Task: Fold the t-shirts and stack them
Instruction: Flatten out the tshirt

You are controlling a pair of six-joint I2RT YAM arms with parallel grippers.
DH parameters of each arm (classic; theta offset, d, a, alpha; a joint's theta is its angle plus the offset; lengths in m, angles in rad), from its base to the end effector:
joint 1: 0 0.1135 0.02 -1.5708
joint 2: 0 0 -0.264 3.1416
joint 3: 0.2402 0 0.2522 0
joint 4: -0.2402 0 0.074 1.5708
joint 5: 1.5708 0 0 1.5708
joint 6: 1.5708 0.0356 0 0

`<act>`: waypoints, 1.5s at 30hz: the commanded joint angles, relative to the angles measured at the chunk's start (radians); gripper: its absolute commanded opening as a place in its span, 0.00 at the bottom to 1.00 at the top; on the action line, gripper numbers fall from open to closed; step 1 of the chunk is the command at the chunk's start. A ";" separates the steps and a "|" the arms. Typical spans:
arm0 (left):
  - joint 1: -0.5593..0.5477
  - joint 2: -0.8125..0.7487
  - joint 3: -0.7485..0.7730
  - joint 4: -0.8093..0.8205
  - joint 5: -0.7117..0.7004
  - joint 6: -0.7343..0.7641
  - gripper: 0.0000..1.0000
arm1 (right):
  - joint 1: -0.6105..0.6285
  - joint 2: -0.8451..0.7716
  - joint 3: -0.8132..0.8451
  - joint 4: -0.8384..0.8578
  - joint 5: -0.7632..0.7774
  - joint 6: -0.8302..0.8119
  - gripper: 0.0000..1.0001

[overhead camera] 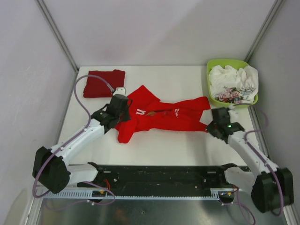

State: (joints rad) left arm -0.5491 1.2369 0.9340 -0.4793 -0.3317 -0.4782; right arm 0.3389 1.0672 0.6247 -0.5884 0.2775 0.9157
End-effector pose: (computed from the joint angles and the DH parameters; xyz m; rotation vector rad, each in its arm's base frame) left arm 0.2292 -0.1266 0.2712 -0.0785 2.3026 -0.1348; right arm 0.1874 0.0557 0.2012 0.8178 2.4108 0.1255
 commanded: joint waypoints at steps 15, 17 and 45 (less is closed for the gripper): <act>-0.011 -0.294 -0.309 0.013 0.288 -0.217 0.54 | -0.382 -0.015 0.170 -0.058 -0.091 -0.238 0.00; -0.010 -0.324 -0.361 -0.018 0.209 -0.311 0.46 | -0.385 -0.007 0.171 -0.058 -0.091 -0.243 0.00; -0.009 -0.162 -0.460 -0.090 -0.060 -0.700 0.18 | -0.390 -0.021 0.171 -0.076 -0.107 -0.275 0.00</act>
State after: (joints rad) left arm -0.5571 1.0092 0.4377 -0.5968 -0.3199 -1.1610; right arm -0.0463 1.0657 0.7643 -0.6636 0.1726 0.6537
